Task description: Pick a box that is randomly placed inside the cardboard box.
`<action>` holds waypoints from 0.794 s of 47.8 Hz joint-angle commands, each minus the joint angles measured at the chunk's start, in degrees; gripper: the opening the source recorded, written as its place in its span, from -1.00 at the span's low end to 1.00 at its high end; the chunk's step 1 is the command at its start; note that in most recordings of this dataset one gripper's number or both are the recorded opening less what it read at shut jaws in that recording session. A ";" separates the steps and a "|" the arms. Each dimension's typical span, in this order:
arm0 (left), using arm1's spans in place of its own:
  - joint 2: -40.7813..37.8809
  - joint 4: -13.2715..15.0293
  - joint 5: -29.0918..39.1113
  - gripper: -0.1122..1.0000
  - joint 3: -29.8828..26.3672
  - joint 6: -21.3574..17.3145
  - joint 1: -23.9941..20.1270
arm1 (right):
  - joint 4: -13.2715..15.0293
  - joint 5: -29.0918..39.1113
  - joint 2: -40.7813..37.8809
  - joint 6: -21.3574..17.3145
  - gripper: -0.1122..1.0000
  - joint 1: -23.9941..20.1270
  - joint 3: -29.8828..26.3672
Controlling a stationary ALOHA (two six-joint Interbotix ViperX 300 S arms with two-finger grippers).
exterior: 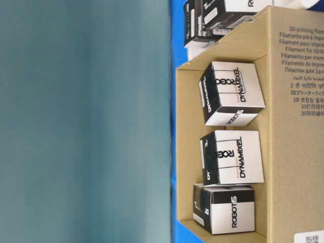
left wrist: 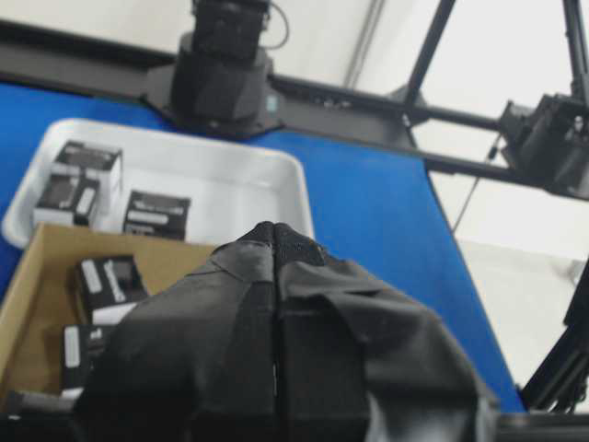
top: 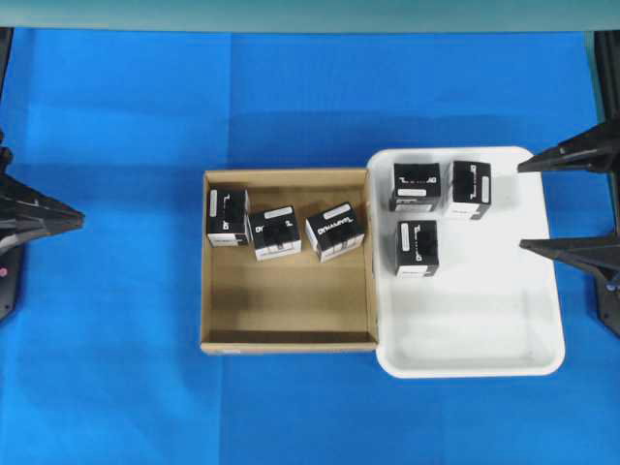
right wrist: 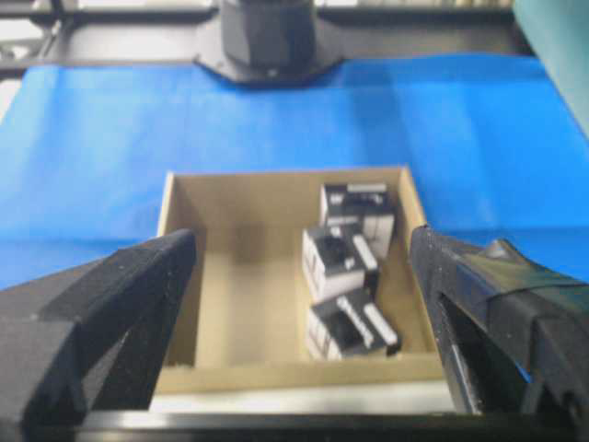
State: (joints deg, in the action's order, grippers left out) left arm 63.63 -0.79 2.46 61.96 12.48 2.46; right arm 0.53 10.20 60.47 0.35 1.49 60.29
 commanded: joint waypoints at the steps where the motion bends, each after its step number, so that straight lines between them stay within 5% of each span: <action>1: -1.14 -0.18 -0.53 -0.93 -0.44 -0.09 0.09 | -0.18 0.70 -0.26 -0.09 0.96 -0.35 -0.53; 38: -1.49 -0.18 -1.32 -0.93 -0.62 0.26 0.79 | -0.26 5.54 4.83 0.97 0.96 -0.53 3.43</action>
State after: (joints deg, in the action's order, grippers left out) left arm 62.58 -0.79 1.67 62.14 12.66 3.16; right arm 0.62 15.29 64.51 1.41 1.14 63.72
